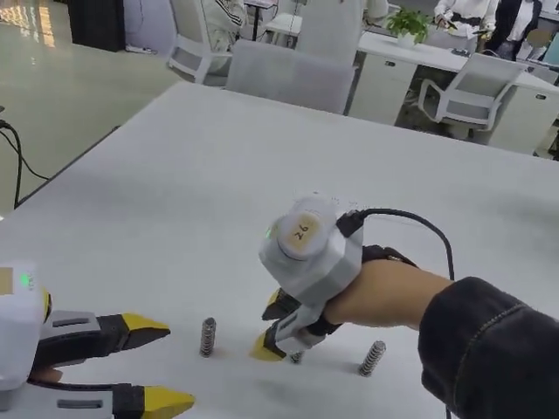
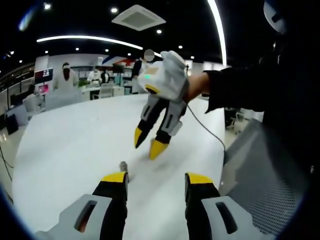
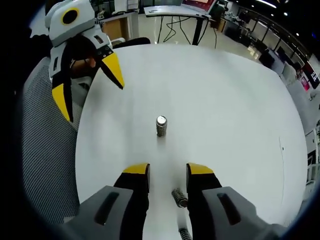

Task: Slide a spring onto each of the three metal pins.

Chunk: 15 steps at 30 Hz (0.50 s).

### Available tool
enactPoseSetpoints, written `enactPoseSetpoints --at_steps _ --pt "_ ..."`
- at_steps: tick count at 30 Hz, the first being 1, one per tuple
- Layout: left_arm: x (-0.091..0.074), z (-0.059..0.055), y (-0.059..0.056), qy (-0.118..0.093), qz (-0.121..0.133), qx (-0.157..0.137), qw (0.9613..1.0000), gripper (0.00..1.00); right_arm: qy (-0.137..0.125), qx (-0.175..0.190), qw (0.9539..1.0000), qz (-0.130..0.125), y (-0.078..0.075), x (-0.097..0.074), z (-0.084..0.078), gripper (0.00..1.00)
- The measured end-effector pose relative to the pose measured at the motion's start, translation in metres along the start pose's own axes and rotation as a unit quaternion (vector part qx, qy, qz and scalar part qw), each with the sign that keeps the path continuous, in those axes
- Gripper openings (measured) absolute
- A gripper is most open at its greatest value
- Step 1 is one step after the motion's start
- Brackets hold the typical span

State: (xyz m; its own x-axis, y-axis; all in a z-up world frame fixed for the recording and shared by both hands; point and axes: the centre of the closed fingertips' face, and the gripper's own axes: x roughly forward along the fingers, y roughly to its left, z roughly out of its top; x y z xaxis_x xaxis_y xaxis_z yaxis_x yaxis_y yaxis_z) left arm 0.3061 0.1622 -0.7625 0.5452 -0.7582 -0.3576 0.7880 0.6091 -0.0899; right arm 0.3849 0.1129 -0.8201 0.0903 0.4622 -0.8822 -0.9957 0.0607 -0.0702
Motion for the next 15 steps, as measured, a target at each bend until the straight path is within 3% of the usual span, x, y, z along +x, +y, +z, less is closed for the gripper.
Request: enactPoseSetpoints --at_steps 7,15 --pt "0.007 -0.004 -0.012 0.010 -0.017 0.003 0.9998 0.39 -0.012 0.021 0.9996 -0.014 -0.007 -0.009 -0.009 0.28" --pt "0.007 -0.005 -0.015 0.013 -0.020 0.001 0.9997 0.39 -0.024 0.046 0.9983 -0.026 -0.010 -0.017 -0.022 0.29"
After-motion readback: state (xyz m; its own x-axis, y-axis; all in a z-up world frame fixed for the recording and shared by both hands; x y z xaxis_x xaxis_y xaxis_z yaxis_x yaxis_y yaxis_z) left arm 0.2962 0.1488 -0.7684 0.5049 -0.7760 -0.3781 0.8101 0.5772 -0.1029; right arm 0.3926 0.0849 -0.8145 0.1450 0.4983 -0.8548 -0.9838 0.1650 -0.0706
